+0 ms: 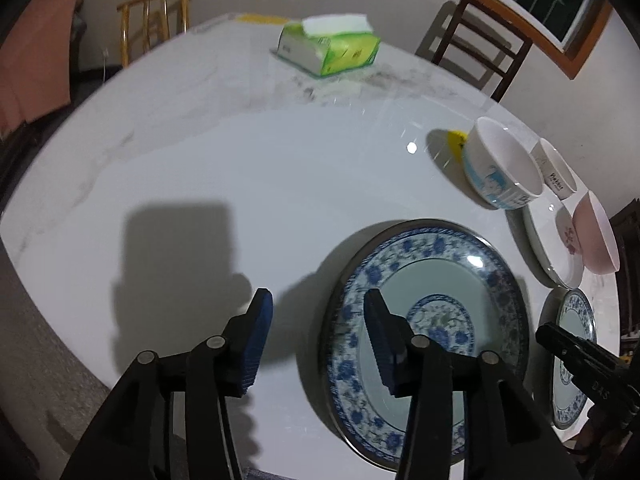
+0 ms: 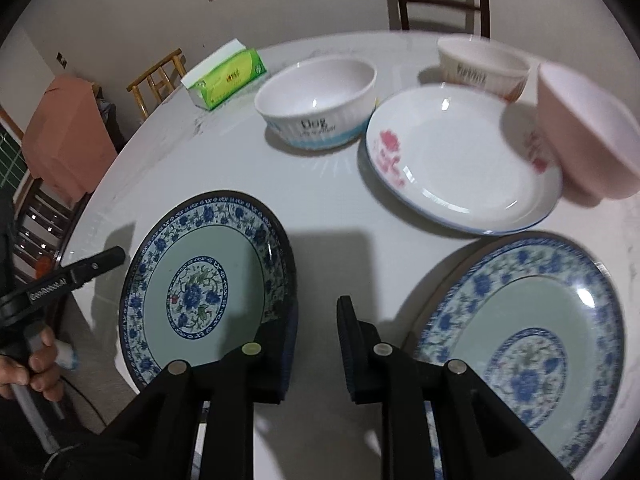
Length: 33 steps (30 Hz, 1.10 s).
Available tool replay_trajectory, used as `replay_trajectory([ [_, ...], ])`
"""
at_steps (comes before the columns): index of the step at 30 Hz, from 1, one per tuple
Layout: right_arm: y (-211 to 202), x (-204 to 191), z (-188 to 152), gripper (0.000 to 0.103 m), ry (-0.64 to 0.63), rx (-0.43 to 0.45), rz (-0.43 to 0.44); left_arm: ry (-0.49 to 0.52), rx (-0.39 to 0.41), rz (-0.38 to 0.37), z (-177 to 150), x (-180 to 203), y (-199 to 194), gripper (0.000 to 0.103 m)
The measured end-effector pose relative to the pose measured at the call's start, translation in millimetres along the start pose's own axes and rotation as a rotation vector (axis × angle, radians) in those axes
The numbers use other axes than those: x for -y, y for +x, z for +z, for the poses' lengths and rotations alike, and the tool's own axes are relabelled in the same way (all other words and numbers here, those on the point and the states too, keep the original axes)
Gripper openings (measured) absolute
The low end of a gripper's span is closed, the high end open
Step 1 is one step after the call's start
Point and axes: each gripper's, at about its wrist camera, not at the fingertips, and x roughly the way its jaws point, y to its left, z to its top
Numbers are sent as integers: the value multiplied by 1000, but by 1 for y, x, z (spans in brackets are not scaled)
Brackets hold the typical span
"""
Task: Organize plates and bowls
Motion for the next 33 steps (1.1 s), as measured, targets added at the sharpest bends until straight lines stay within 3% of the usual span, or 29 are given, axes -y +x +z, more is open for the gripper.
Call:
replay_trajectory([
  [13, -47, 9, -23, 20, -4, 119, -106, 63, 105, -38, -42, 69, -38, 54],
  [22, -69, 24, -48, 21, 10, 132, -134, 176, 88, -87, -74, 122, -45, 55],
  [33, -85, 48, -65, 21, 43, 145, -187, 267, 71, -119, -99, 161, -46, 57],
])
